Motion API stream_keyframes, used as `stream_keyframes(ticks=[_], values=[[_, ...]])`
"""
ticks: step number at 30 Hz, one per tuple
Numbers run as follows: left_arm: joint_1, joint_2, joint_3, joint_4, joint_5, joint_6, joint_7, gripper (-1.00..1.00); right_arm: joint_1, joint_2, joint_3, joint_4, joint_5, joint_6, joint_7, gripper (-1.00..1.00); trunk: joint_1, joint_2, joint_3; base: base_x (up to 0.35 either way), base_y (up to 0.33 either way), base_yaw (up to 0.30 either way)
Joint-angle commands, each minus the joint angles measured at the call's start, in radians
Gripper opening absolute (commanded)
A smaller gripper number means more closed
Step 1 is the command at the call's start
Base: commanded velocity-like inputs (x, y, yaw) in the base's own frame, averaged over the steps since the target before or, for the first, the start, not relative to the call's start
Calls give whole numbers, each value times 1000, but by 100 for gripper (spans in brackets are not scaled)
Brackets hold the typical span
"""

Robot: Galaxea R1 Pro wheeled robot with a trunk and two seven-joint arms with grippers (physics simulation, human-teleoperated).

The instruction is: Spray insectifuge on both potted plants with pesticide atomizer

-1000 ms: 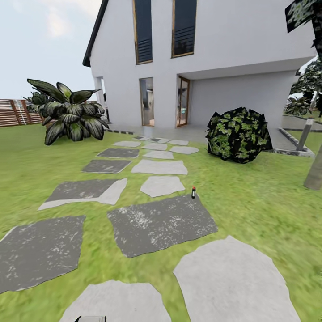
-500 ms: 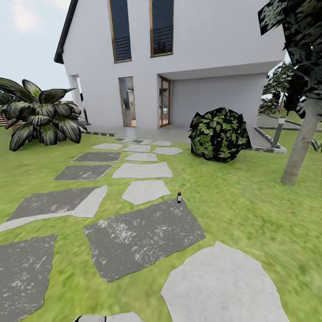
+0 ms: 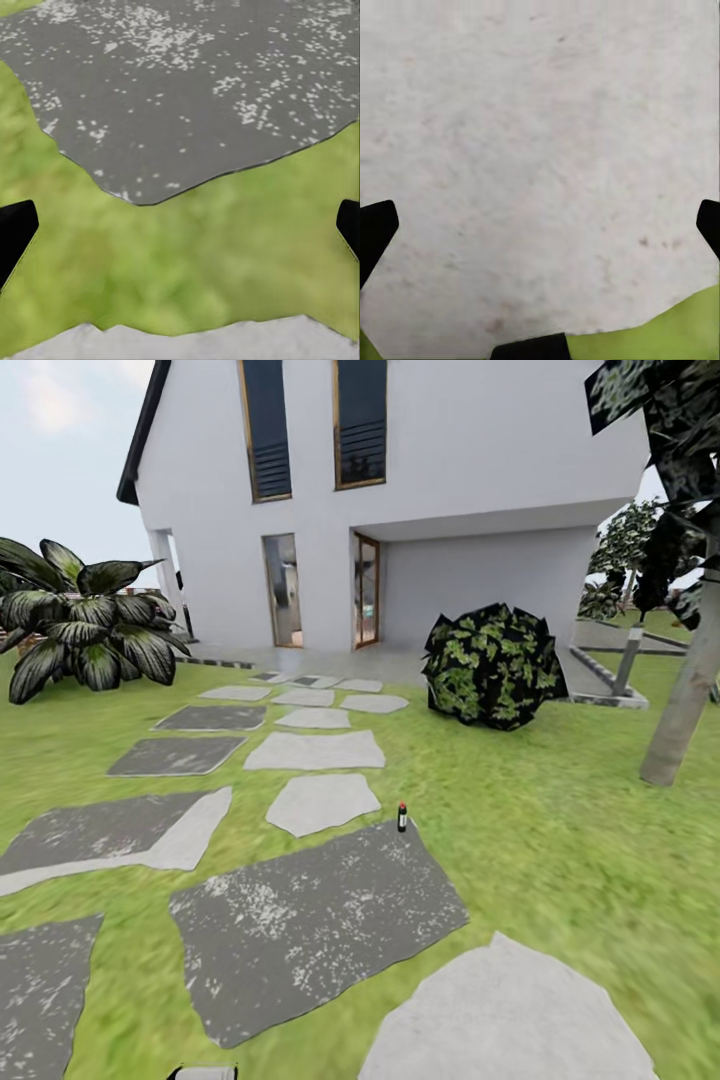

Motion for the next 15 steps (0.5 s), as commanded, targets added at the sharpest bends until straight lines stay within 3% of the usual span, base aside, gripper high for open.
stream_keyframes(ticks=[1,7,15], values=[[0,0,0,1,0,-3,1,100,0,0,-1,0,-1,-1,-1,100,0,0,-1,336,0,0],[7,11,-6,-2,-3,-14,1,100,11,0,2,8,-4,-9,-2,100,0,0,-1,0,299,0],[7,34,-3,-2,-3,-14,1,100,11,1,1,6,-6,-4,-2,100,0,0,-1,16,87,0]])
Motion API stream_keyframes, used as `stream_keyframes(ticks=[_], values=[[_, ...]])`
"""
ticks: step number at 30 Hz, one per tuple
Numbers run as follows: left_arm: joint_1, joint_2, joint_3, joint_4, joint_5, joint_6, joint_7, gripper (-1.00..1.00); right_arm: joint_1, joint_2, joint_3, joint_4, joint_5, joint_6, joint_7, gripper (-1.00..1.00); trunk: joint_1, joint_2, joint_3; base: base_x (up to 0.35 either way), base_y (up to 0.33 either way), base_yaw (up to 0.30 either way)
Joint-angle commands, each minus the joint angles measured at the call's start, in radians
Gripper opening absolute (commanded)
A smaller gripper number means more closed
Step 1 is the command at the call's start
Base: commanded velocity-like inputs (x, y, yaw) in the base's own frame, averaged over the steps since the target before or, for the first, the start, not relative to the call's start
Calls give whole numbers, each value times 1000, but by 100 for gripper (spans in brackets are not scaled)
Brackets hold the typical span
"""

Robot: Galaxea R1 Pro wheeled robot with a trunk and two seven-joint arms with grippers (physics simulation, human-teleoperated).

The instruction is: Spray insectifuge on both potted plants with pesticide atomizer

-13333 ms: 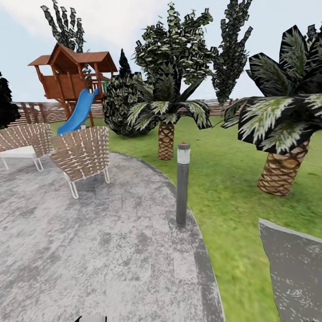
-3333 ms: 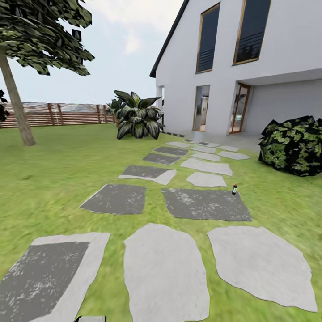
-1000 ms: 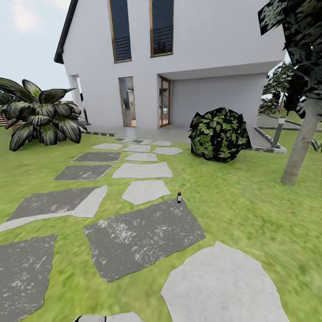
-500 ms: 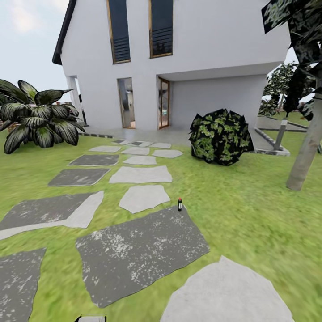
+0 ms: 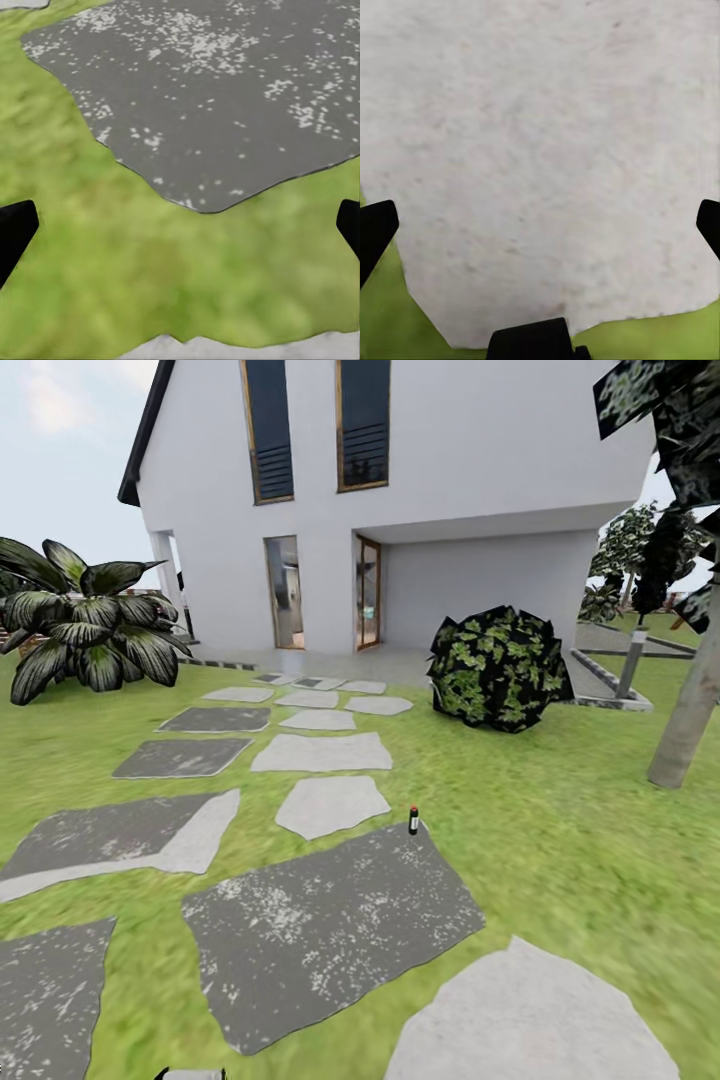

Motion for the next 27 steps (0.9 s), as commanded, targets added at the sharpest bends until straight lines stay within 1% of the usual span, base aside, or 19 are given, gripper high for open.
stream_keyframes(ticks=[1,4,10,27], values=[[0,4,0,1,0,-3,0,100,0,0,-1,-1,-2,-1,-1,100,0,0,-1,102,204,0],[0,10,1,1,1,-3,0,100,0,1,-2,-2,-5,-1,-2,100,0,0,-1,126,246,0],[0,12,1,1,1,-4,0,100,0,1,-5,-2,-8,-1,-2,100,0,0,0,143,275,-42],[0,12,2,1,1,-4,0,100,0,1,-7,-3,-9,-1,-1,100,0,0,15,146,281,-217]])
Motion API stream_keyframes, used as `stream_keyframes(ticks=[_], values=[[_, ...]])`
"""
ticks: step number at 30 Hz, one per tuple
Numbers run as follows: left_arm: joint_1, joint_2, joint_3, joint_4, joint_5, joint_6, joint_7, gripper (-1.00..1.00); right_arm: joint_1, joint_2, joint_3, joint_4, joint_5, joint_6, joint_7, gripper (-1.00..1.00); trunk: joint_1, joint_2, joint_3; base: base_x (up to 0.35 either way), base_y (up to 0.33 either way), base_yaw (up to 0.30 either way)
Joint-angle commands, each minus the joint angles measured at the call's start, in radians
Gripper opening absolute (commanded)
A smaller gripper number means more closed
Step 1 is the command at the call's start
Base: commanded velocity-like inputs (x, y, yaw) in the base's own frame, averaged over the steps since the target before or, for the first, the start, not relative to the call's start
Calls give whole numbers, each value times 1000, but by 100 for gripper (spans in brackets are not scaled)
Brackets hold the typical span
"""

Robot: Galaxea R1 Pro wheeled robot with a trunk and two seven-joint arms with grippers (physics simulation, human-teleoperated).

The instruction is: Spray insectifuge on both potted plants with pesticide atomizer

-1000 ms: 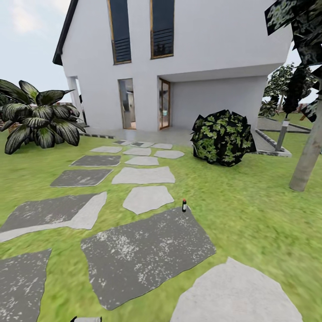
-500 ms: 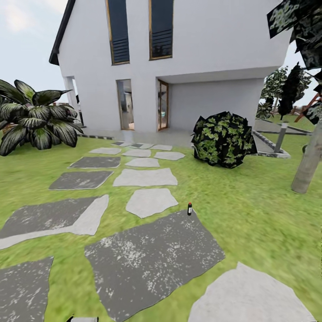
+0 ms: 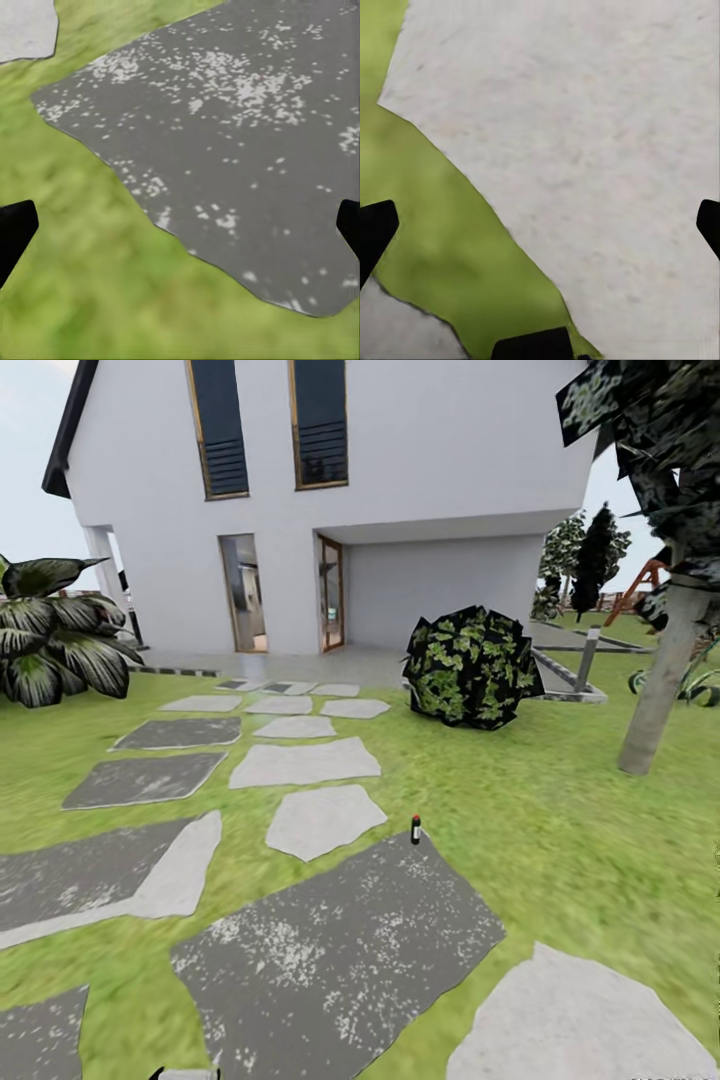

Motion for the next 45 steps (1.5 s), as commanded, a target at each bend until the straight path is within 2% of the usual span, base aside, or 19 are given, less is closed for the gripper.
stream_keyframes(ticks=[1,10,17,25,29,33,37,40,41,42,43,45], values=[[0,0,0,1,0,-3,1,100,0,0,-1,-2,-2,-1,-1,100,0,0,0,146,281,-228],[-11,8,1,-14,1,-2,-2,100,0,-1,-1,-2,-3,-1,2,100,0,0,7,146,282,-230],[-116,14,1,-36,-1,8,-1,100,0,2,1,-8,4,-1,-1,100,0,0,12,148,306,-230],[-137,13,1,-43,-1,10,-1,100,0,1,1,-11,2,-1,-2,100,0,0,16,147,316,-226],[-153,12,1,-131,-2,11,-1,100,0,-3,-1,-13,-2,-1,-3,100,0,0,17,147,316,-176],[-156,1,1,-173,-2,12,0,100,-1,-5,-2,-28,-3,5,-4,100,0,0,17,147,316,-118],[-193,-7,1,-192,-2,15,0,100,-4,-6,-2,-179,-4,20,-3,100,0,0,17,147,316,-89],[-232,-8,0,-195,0,28,-1,100,-4,-6,-1,-371,1,149,-2,100,0,0,17,144,317,-79],[-235,-8,0,-195,0,30,-1,100,-4,-6,-1,-402,2,177,-2,100,0,0,17,142,317,-76],[-238,-9,0,-195,0,32,-1,100,-4,-6,-1,-464,3,232,-1,100,0,0,17,141,317,-76],[-242,-9,-1,-193,0,35,-1,100,-4,-6,-1,-575,5,322,2,100,0,0,17,137,318,-93],[-243,-10,-2,-191,0,35,-2,100,-4,-5,-1,-623,5,356,3,100,0,0,17,132,318,-110]])
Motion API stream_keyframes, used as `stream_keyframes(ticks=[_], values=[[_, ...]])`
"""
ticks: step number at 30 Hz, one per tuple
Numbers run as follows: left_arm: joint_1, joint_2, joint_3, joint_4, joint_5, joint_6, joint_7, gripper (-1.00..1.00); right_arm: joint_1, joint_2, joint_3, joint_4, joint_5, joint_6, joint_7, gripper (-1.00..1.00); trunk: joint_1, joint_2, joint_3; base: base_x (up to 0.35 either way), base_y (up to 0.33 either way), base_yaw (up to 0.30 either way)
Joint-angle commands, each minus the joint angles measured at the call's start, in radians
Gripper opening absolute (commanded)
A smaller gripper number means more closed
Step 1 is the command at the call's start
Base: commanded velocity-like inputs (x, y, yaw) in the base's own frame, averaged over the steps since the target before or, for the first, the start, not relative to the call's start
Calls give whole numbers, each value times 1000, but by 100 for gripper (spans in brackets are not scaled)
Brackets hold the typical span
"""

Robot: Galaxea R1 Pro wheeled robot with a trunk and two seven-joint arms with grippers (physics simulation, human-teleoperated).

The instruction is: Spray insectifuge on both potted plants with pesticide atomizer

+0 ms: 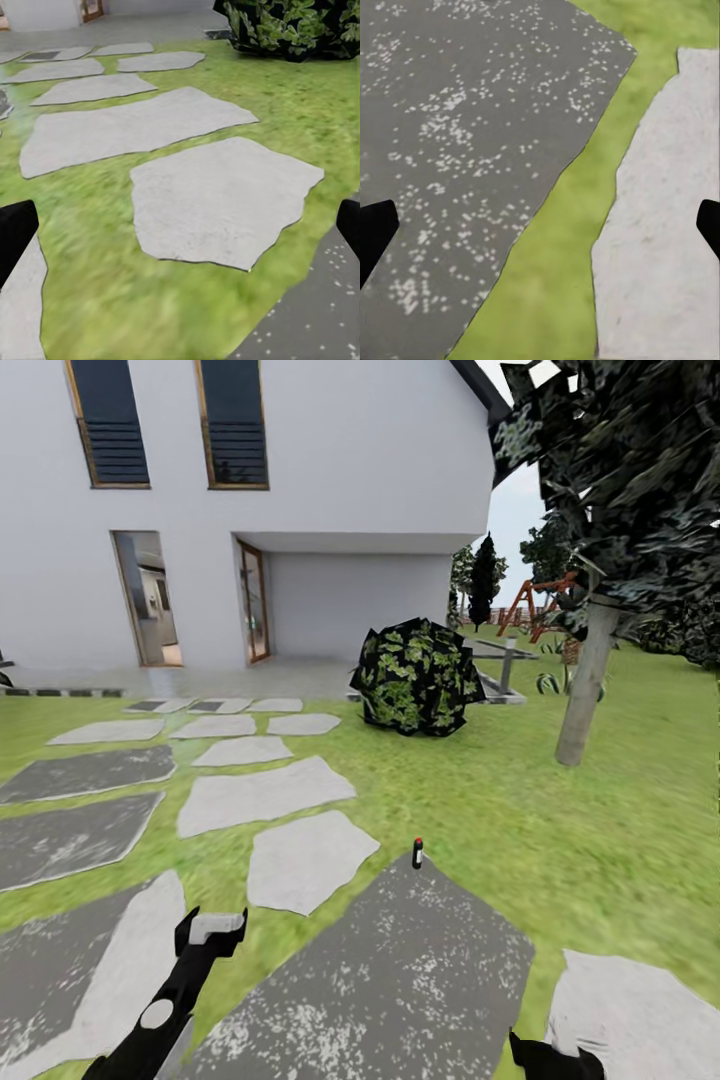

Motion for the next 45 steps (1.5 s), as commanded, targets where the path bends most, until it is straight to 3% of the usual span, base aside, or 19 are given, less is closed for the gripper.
stream_keyframes(ticks=[1,45], values=[[-1,-1,-1,0,-1,-3,1,100,0,0,0,-22,-2,20,0,100,0,0,-1,125,319,-140],[-2,2,0,-3,-3,-1,3,100,0,-1,0,-61,-1,46,0,100,0,0,26,210,292,-248]])
